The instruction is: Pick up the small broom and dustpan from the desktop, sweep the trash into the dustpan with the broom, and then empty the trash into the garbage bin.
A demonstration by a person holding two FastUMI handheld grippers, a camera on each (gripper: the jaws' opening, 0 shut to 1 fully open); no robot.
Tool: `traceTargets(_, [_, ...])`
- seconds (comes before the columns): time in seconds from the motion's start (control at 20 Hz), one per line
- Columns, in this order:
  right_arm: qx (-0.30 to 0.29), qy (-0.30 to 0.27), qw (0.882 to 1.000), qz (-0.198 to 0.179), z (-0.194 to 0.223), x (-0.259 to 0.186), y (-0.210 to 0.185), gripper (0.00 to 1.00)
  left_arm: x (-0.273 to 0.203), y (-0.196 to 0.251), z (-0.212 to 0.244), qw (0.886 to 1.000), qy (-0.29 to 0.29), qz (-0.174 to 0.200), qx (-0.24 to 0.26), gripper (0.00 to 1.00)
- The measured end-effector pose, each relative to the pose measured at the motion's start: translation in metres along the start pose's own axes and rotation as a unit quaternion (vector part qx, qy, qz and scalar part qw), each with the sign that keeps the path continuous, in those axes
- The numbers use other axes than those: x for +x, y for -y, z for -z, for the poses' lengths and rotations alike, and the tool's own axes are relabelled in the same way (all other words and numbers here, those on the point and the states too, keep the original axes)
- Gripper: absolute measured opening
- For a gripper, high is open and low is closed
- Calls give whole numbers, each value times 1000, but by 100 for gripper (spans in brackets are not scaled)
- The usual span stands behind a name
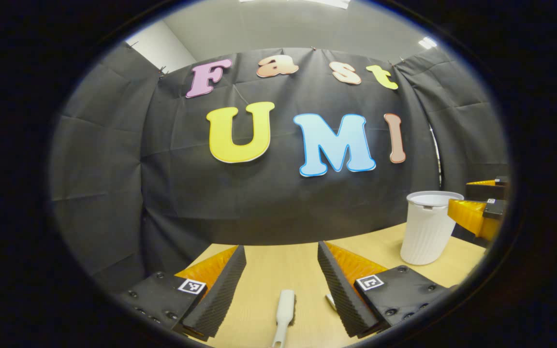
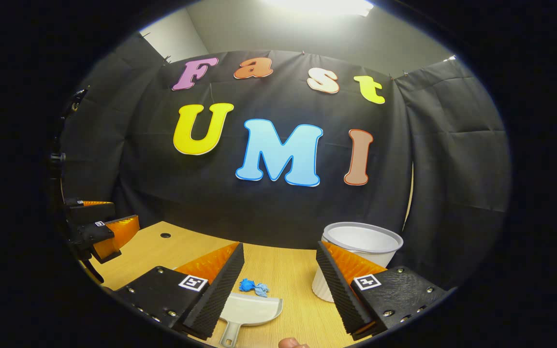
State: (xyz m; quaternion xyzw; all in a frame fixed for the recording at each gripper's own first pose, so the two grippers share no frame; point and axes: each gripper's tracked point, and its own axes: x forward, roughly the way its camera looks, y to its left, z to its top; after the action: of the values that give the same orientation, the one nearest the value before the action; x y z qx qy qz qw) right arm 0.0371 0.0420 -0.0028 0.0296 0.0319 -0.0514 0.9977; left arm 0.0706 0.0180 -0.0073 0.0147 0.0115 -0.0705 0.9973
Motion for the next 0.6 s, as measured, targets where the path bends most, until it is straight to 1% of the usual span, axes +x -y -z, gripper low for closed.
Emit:
traceTargets(0.15, [6, -14, 1000, 0, 6, 4, 0, 94, 6, 2, 7, 1000, -8, 4, -2, 100])
traceTargets(0.3, [17, -40, 999, -9, 20, 8, -7, 94, 15, 6, 20, 1000, -24, 13, -1, 100])
traceTargets(0.4, [21, -63, 998, -13, 32, 9, -12, 94, 21, 9, 34, 999, -43, 23, -3, 100])
traceTargets(0.45, [21, -76, 997, -17, 39, 10, -15, 94, 23, 8, 43, 998, -55, 23, -2, 97])
traceTargets(0.5, [22, -91, 995, -22, 47, 10, -19, 94, 24, 7, 53, 997, -68, 25, -2, 100])
traceTargets(0.55, [24, -105, 994, -28, 55, 10, -24, 94, 25, 7, 63, 996, -81, 26, -1, 97])
traceTargets(0.6, [26, -119, 992, -33, 63, 9, -29, 94, 25, 7, 73, 995, -95, 29, 0, 100])
